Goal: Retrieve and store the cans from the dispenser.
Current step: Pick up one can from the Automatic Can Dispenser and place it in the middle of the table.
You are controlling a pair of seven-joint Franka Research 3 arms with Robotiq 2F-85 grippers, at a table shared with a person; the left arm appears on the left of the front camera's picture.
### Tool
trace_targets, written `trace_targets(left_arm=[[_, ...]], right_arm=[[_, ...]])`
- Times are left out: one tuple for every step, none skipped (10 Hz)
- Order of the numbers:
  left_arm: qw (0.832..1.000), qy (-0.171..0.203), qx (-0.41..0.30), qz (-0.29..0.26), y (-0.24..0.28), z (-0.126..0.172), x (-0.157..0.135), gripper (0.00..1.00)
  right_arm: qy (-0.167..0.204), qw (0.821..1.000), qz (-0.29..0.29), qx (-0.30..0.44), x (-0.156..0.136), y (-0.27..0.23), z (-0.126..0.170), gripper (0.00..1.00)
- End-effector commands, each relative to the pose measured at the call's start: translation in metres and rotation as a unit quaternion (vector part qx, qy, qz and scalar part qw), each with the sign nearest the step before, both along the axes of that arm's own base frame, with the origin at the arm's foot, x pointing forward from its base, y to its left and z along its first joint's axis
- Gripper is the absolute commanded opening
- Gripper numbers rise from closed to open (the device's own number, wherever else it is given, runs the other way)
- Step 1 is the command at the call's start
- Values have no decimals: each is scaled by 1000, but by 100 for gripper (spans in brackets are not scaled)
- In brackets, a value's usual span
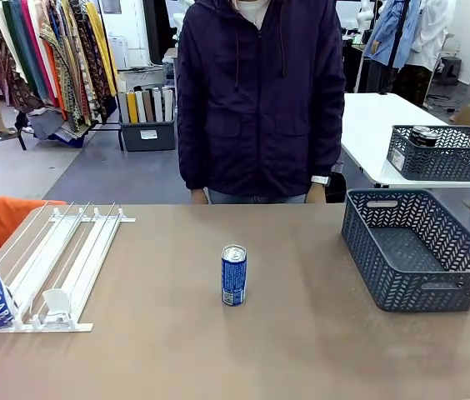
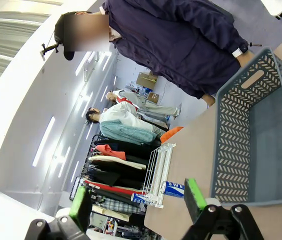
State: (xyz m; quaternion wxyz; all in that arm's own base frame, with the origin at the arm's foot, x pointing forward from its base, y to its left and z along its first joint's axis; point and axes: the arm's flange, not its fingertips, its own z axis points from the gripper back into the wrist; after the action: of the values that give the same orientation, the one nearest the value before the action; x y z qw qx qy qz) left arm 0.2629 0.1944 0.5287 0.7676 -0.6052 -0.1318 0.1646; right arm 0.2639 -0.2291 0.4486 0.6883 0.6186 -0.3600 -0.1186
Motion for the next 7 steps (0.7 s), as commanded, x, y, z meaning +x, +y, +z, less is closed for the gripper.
trace_targets(left_arm=[[1000, -6, 1, -2, -3, 2, -2, 100], [1000, -6, 1, -2, -3, 2, -2, 100], [1000, -6, 1, -2, -3, 2, -2, 100], [1000, -6, 1, -2, -3, 2, -2, 100], [1000, -6, 1, -2, -3, 2, -2, 100], [1000, -6, 1, -2, -3, 2, -2, 100], [1000, -6, 1, -2, -3, 2, -2, 100]], right_arm=[[-2, 1000, -6, 15, 3, 1, 7, 100], [-2, 1000, -6, 15, 3, 1, 7, 100], [-2, 1000, -6, 15, 3, 1, 7, 100], [-2, 1000, -6, 15, 3, 1, 7, 100], [-2, 1000, -6, 15, 3, 1, 7, 100], [-2, 1000, -6, 15, 3, 1, 7, 100], [-2, 1000, -6, 15, 3, 1, 7, 100]])
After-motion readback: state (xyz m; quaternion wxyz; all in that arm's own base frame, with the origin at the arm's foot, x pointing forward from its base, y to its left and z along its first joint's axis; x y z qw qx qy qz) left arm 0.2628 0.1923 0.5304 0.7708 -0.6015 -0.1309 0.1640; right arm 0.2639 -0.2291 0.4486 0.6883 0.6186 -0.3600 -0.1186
